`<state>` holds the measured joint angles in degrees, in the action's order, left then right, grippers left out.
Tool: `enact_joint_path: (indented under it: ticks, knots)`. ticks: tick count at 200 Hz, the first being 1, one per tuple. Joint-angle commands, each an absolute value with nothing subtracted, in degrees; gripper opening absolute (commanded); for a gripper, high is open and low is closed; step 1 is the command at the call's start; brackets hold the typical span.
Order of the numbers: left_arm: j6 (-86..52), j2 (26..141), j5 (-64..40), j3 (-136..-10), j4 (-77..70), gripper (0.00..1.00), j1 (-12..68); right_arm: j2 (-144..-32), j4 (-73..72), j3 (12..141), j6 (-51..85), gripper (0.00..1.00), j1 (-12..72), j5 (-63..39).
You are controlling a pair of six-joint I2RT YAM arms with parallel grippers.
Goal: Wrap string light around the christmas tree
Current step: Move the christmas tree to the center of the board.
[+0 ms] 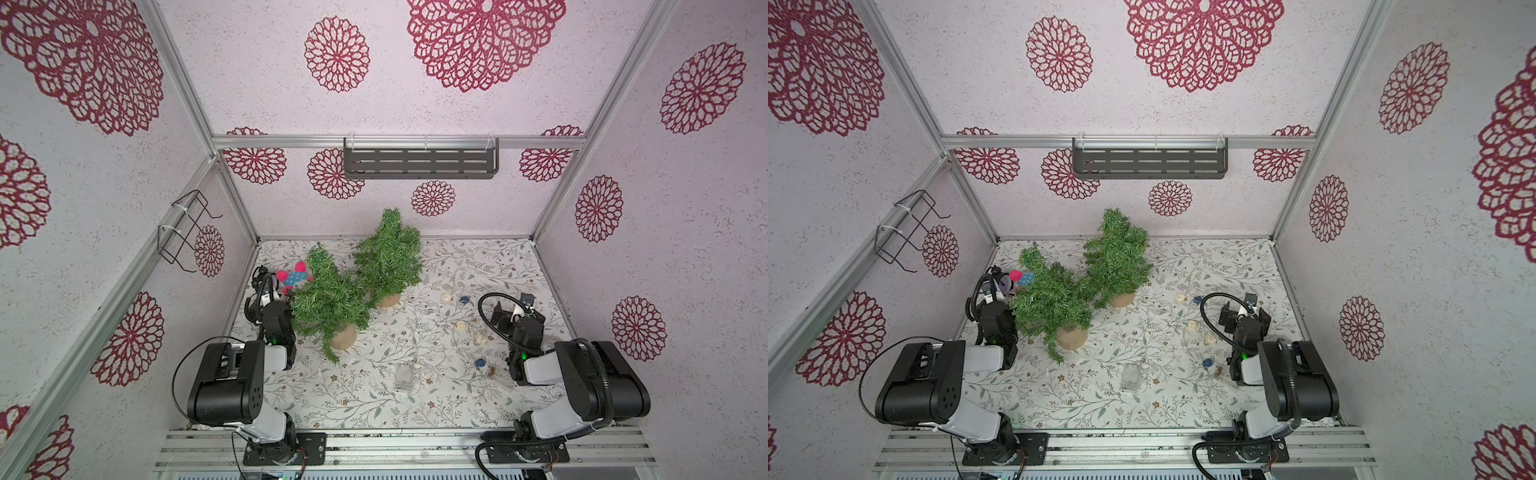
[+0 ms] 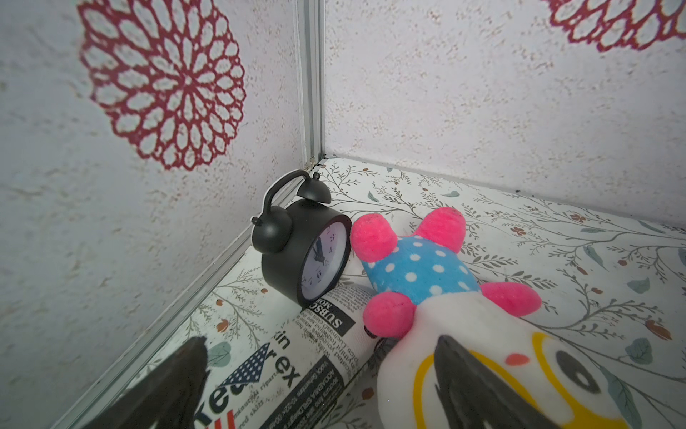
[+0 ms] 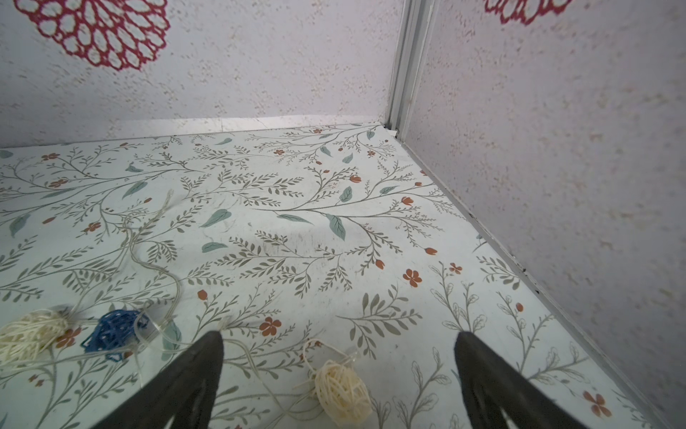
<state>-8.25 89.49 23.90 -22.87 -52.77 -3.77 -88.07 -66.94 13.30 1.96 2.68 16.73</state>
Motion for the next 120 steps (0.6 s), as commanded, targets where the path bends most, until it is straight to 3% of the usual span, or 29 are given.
enact_joint_path:
  ticks: [1,71,120]
  knots:
    - [-8.8,89.3,23.8,-23.2,-53.0,0.98,-4.2,-88.0,-68.6,14.5,1.6,0.99,2.5,16.8]
    - [-6.4,87.7,21.6,-22.4,-53.2,0.98,-3.0,-87.4,-68.7,14.4,1.5,0.99,2.6,16.9]
    - [-6.7,81.6,30.7,-20.8,-51.1,0.98,-0.4,-75.0,-48.1,19.8,2.9,0.99,3.9,20.4]
